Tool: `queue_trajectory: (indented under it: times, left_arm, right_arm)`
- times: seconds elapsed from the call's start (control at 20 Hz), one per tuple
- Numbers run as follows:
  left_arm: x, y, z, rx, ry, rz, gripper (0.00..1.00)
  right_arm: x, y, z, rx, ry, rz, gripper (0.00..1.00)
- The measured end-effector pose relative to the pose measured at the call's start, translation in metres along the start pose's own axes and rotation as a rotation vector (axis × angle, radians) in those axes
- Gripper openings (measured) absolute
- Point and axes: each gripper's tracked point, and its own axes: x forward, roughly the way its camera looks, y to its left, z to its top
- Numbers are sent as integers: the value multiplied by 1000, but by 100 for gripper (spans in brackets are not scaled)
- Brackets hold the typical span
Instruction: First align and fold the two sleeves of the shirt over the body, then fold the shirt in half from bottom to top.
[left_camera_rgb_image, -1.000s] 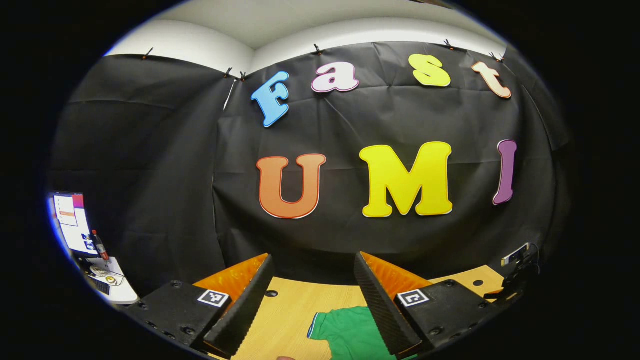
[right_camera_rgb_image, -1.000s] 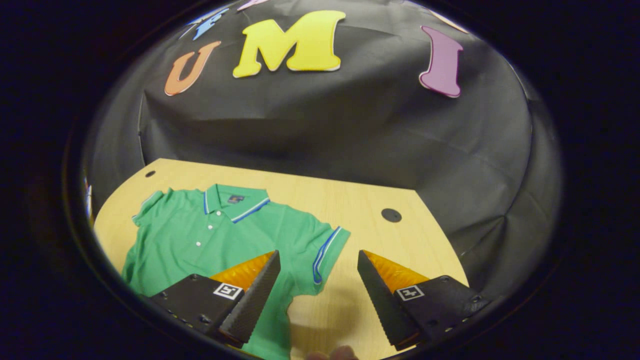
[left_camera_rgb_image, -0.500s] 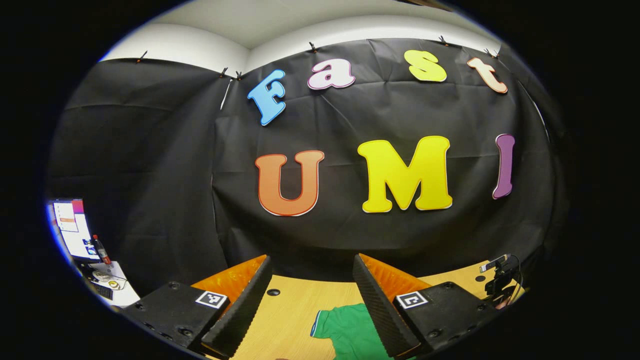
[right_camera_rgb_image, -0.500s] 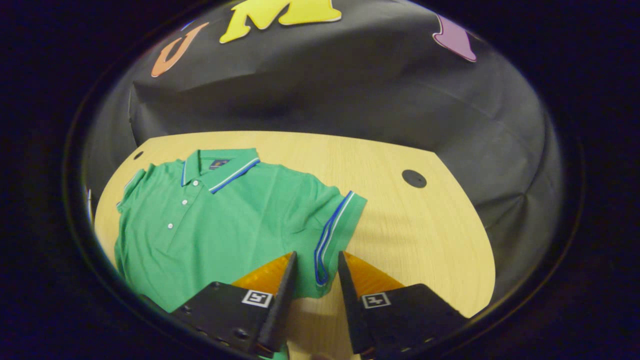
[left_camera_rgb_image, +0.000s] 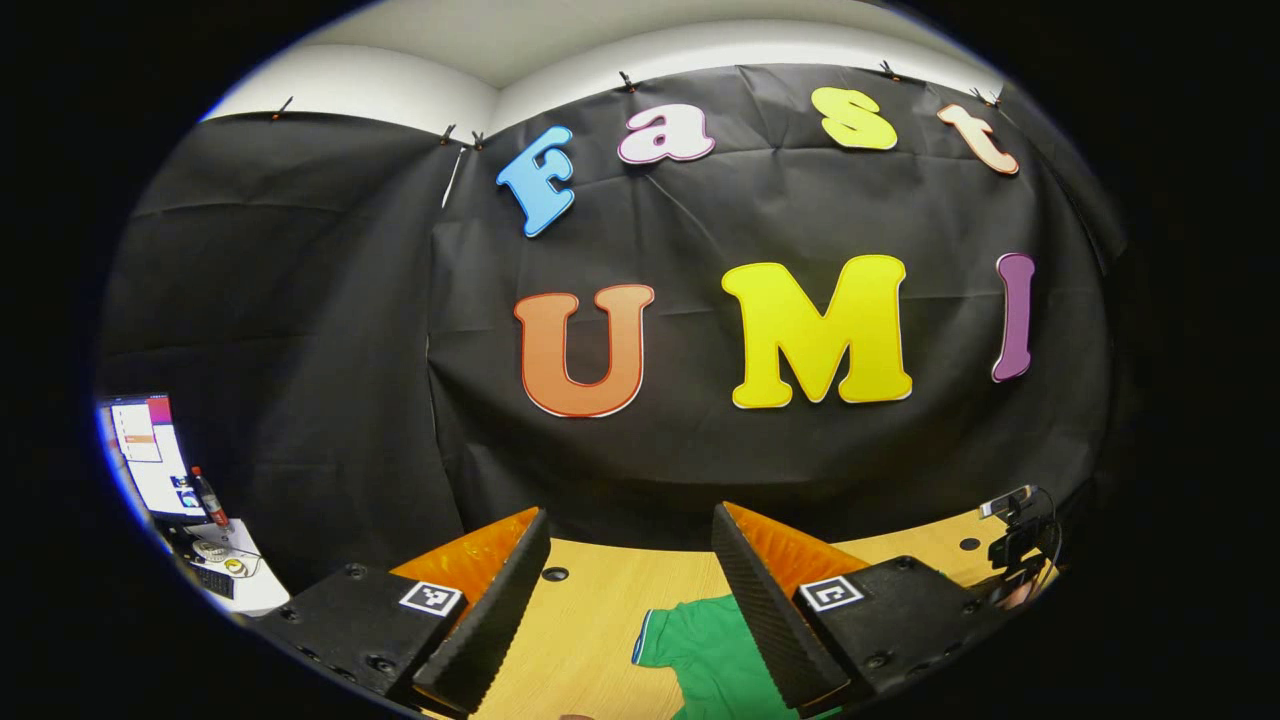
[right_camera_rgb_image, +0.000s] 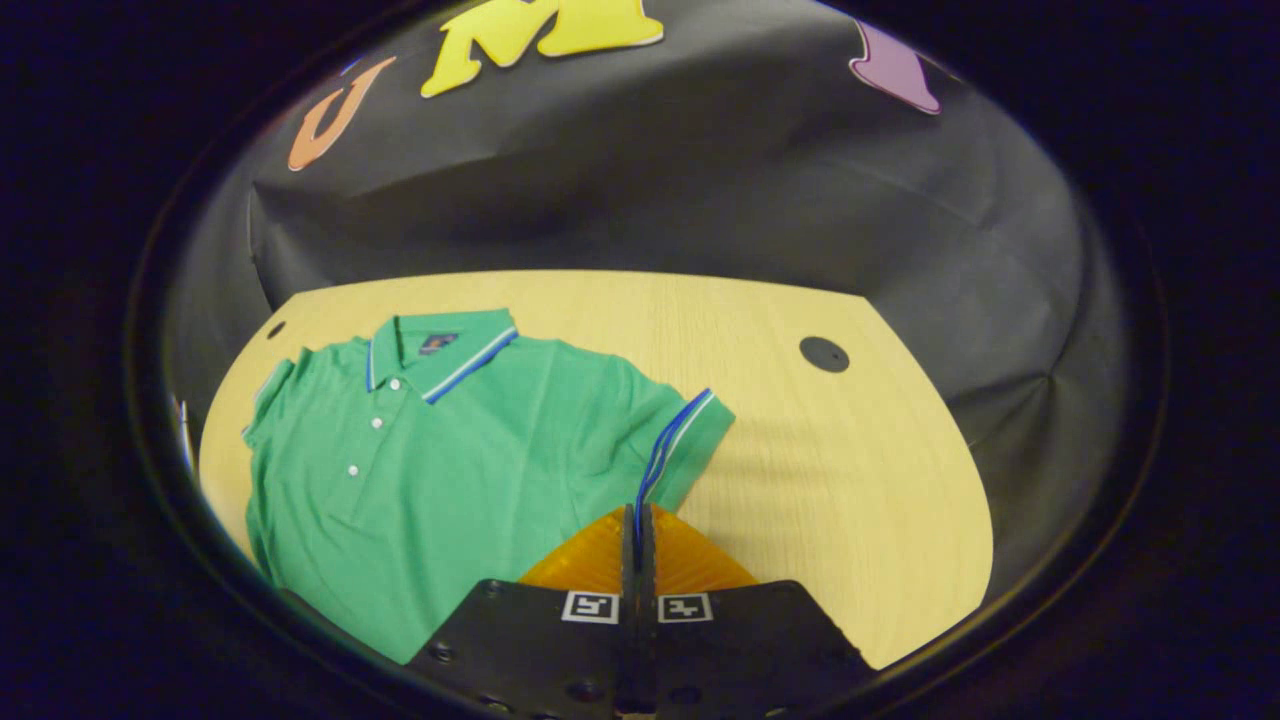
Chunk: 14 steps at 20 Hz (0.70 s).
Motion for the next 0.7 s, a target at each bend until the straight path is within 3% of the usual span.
queue_trajectory:
  times: [0.25,0.4,0.7]
  left_arm:
    - [-8,15,-1,-32,-7,17,100]
    - [-17,32,-3,-45,-5,43,96]
    - [-39,69,-8,-52,7,103,100]
  right_arm:
    - [-30,34,32,6,-58,39,0]
    - [-36,72,49,-6,-69,77,0]
    - [-39,164,60,-5,-38,195,1]
